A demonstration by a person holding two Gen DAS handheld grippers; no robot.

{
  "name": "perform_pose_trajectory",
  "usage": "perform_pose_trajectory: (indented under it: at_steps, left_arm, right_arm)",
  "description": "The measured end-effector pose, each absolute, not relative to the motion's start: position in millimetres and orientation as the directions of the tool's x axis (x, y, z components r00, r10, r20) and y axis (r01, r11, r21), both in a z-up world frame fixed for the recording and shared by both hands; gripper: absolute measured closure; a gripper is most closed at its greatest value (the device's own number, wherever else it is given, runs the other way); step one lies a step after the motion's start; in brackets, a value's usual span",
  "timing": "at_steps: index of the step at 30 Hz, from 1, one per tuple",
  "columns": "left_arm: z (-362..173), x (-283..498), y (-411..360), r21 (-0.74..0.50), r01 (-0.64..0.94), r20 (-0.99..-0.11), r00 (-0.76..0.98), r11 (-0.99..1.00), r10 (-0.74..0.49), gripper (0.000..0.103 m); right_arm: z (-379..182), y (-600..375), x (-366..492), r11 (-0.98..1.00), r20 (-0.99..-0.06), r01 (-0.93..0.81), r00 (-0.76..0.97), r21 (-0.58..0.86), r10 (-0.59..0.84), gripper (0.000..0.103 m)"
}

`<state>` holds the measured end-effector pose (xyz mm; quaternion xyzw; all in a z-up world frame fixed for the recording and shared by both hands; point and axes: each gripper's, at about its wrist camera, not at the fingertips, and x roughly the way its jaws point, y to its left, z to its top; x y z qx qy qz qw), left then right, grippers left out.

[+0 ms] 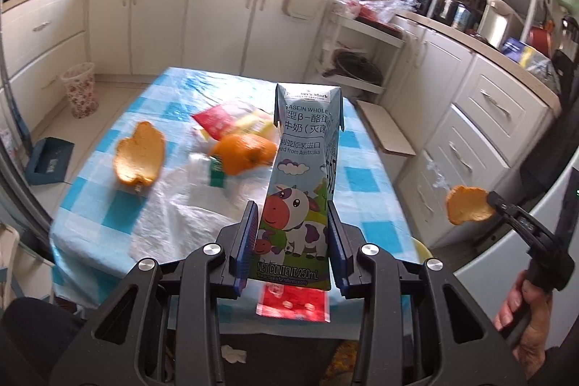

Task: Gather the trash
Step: 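Lift the milk carton and peel piece and carry both over the yellow bin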

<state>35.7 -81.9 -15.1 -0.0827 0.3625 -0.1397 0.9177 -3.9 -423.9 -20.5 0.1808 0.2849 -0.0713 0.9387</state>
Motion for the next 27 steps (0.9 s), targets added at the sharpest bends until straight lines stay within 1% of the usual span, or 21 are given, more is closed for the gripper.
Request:
perform_pose_trajectory:
  at_steps: [5, 13, 16, 20, 21, 22, 24, 27]
  left_arm:
    - [-26, 31, -101, -0.309, 0.27, -0.664, 0.624, 0.912, -0.411, 0.069]
    - [-40, 27, -122, -0.344, 0.323, -0.686, 0.555, 0.882, -0.471, 0.069]
    - [-40, 22, -134, -0.35, 0.35, -0.685, 0.537, 0.869, -0.493, 0.069]
    - [-40, 16, -157, -0.357, 0.385, -0.688, 0.508, 0.851, -0.518, 0.069]
    - [-41, 15, -164, -0.359, 0.394, -0.689, 0.5, 0.846, -0.525, 0.069]
    - [-41, 14, -171, -0.361, 0.403, -0.69, 0.492, 0.841, -0.531, 0.069]
    - [-41, 12, -186, -0.363, 0.422, -0.692, 0.475, 0.831, -0.544, 0.069]
    - [-45, 11, -213, -0.361, 0.454, -0.701, 0.444, 0.814, -0.558, 0.069]
  right_arm:
    - [-28, -430, -5, 0.925, -0.594, 0.275, 0.802, 0.26, -0.072, 0.098]
    - [-36, -444, -10, 0.913, -0.627, 0.331, 0.77, 0.239, -0.115, 0.098]
    - [-44, -446, -8, 0.912, -0.659, 0.349, 0.741, 0.214, -0.129, 0.097]
    - [-66, -450, 3, 0.912, -0.734, 0.372, 0.665, 0.17, -0.134, 0.095]
    - [-72, -453, 6, 0.909, -0.752, 0.38, 0.647, 0.169, -0.131, 0.088]
    - [-77, -455, 9, 0.906, -0.767, 0.39, 0.628, 0.166, -0.13, 0.072]
    - [-80, -461, 11, 0.894, -0.774, 0.413, 0.619, 0.174, -0.136, 0.057]
    - [-69, -470, 8, 0.875, -0.743, 0.419, 0.66, 0.243, -0.11, 0.056]
